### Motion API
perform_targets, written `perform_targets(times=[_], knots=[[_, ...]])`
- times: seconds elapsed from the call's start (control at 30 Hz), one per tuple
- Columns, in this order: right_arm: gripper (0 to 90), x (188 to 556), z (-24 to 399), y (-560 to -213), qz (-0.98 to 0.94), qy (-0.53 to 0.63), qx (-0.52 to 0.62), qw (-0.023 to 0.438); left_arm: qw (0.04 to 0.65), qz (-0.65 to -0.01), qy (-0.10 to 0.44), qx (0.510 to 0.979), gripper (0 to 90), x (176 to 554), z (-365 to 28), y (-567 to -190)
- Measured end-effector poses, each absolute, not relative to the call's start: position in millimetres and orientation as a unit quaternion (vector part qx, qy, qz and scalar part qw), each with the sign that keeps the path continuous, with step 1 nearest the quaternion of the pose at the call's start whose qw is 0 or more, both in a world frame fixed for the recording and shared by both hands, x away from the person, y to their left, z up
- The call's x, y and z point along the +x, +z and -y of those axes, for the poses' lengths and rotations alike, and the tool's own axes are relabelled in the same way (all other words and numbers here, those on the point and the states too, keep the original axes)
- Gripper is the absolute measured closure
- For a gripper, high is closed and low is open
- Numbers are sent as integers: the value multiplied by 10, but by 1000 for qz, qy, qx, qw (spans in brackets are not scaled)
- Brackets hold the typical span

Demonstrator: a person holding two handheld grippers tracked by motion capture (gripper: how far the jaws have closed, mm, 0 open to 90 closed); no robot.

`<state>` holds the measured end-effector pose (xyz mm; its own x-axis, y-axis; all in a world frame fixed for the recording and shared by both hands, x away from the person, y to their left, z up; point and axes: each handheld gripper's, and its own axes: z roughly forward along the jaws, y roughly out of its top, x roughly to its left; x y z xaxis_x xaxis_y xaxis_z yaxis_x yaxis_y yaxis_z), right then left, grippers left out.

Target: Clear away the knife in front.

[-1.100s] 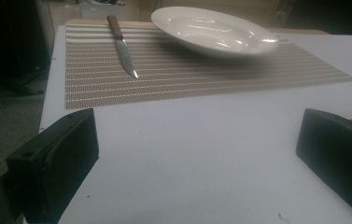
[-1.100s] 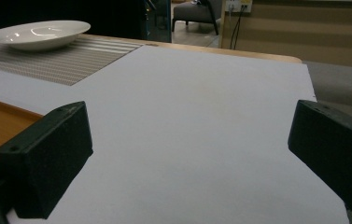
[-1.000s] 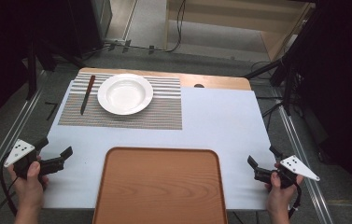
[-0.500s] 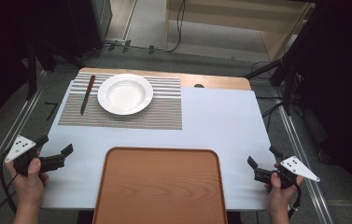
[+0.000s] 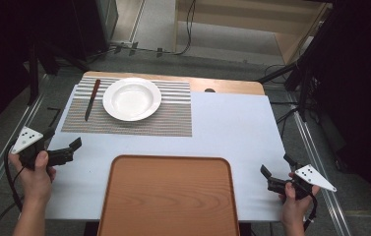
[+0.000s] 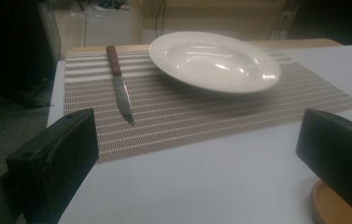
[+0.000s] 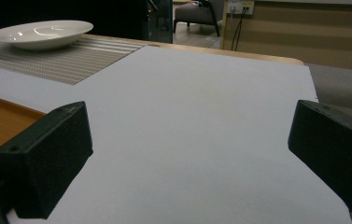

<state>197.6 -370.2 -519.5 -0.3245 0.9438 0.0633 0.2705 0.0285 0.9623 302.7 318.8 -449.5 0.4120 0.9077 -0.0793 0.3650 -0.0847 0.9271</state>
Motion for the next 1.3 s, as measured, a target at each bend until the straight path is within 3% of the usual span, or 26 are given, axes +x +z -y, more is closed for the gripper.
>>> perform_targets(times=[0.83, 1.3], knots=[[0, 1985, 3700, -5199, -640, 506, 473, 332, 483, -480, 256, 686, 0, 3643, -3055, -4250], [0, 1986, 3699, -5200, -640, 506, 473, 331, 457, -499, 242, 695, 65, 4020, -3002, -4177]])
